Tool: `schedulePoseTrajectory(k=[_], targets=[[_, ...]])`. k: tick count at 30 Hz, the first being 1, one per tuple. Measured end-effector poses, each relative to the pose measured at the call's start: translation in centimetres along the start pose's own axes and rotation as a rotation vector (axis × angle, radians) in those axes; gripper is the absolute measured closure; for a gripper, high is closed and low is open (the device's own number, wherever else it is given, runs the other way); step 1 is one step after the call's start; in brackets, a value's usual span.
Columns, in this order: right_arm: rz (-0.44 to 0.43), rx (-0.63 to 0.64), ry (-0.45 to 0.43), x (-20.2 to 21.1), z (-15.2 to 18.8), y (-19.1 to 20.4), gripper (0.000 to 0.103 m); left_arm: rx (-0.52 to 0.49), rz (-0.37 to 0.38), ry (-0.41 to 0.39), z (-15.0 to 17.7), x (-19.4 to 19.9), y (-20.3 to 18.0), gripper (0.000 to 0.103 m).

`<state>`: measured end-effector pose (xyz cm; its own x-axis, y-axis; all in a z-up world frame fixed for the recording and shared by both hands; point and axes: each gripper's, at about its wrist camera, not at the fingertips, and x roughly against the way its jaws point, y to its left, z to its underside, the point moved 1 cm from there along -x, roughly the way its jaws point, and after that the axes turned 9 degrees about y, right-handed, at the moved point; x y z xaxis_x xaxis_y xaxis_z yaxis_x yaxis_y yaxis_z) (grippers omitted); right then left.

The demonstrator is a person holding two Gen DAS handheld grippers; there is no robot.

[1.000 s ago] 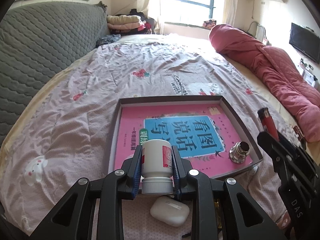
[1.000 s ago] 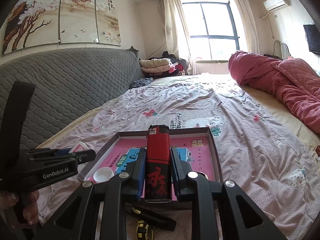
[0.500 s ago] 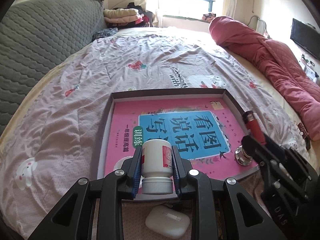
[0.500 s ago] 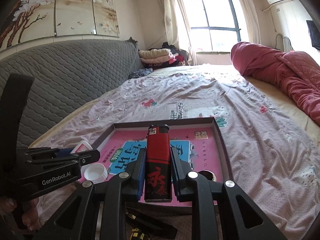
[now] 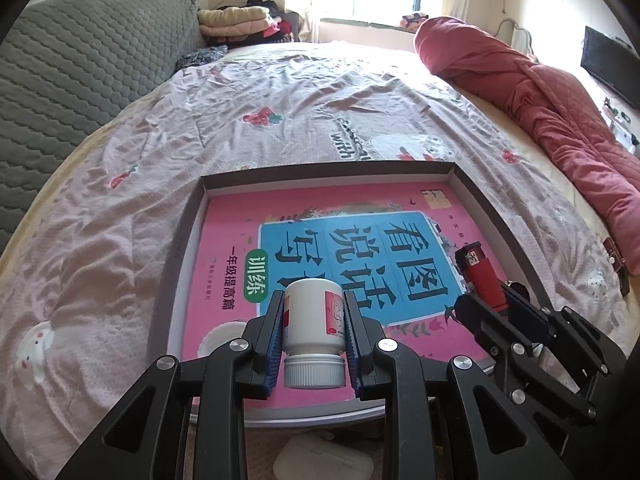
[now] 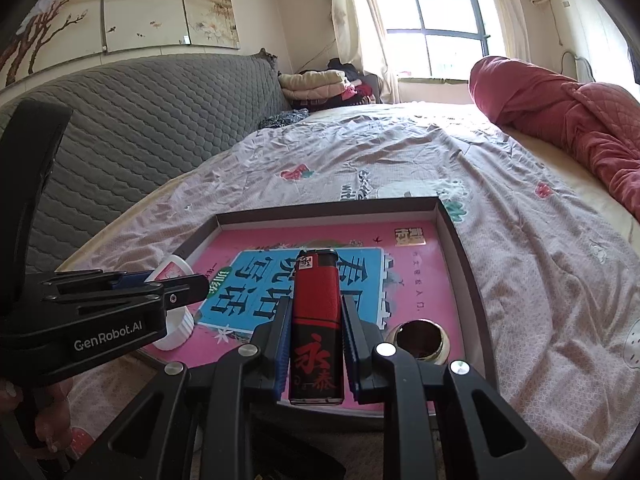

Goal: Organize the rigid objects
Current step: 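Lower the pill bottle into the box with the left tool while the right tool lowers the lighter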

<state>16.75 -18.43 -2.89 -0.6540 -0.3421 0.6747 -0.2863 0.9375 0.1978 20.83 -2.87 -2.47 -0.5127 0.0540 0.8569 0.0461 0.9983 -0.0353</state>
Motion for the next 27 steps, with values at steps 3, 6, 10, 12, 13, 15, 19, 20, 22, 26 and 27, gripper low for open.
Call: schedulePoseTrajectory(k=[3,6,10,12,13,15,19,20,22,26,27], targets=[[0.004,0.007,0.007,-0.3,0.1,0.1,0.08,0.0,0.006,0.01,0.0,-0.4,-0.2,0.076],[0.013,0.004,0.027,-0.9,0.2,0.1,0.08,0.003,0.01,0.017,0.2,-0.7,-0.3,0.076],[0.02,0.002,0.044,-1.5,0.5,-0.2,0.08,0.0,0.012,0.024,0.4,-1.0,-0.3,0.076],[0.023,0.003,0.047,-1.7,0.5,-0.2,0.08,0.0,0.014,0.025,0.5,-1.0,-0.2,0.076],[0.027,0.004,0.054,-1.9,0.6,-0.3,0.08,-0.001,0.015,0.026,0.5,-1.1,-0.2,0.076],[0.038,0.015,0.054,-2.0,0.7,-0.1,0.08,0.002,0.017,0.031,0.6,-1.2,-0.2,0.076],[0.046,0.024,0.058,-2.1,0.7,0.1,0.08,-0.001,0.014,0.041,0.8,-1.5,-0.2,0.076],[0.052,0.028,0.06,-2.1,0.7,0.2,0.08,-0.003,0.011,0.042,0.8,-1.5,-0.2,0.076],[0.081,0.048,0.078,-2.5,0.7,0.5,0.08,-0.005,0.012,0.046,0.8,-1.7,-0.2,0.076],[0.1,0.063,0.105,-2.7,0.6,0.8,0.08,-0.017,0.006,0.06,0.9,-2.1,-0.5,0.076],[0.109,0.071,0.106,-2.7,0.6,0.8,0.08,-0.017,0.009,0.063,0.9,-2.2,-0.5,0.076]])
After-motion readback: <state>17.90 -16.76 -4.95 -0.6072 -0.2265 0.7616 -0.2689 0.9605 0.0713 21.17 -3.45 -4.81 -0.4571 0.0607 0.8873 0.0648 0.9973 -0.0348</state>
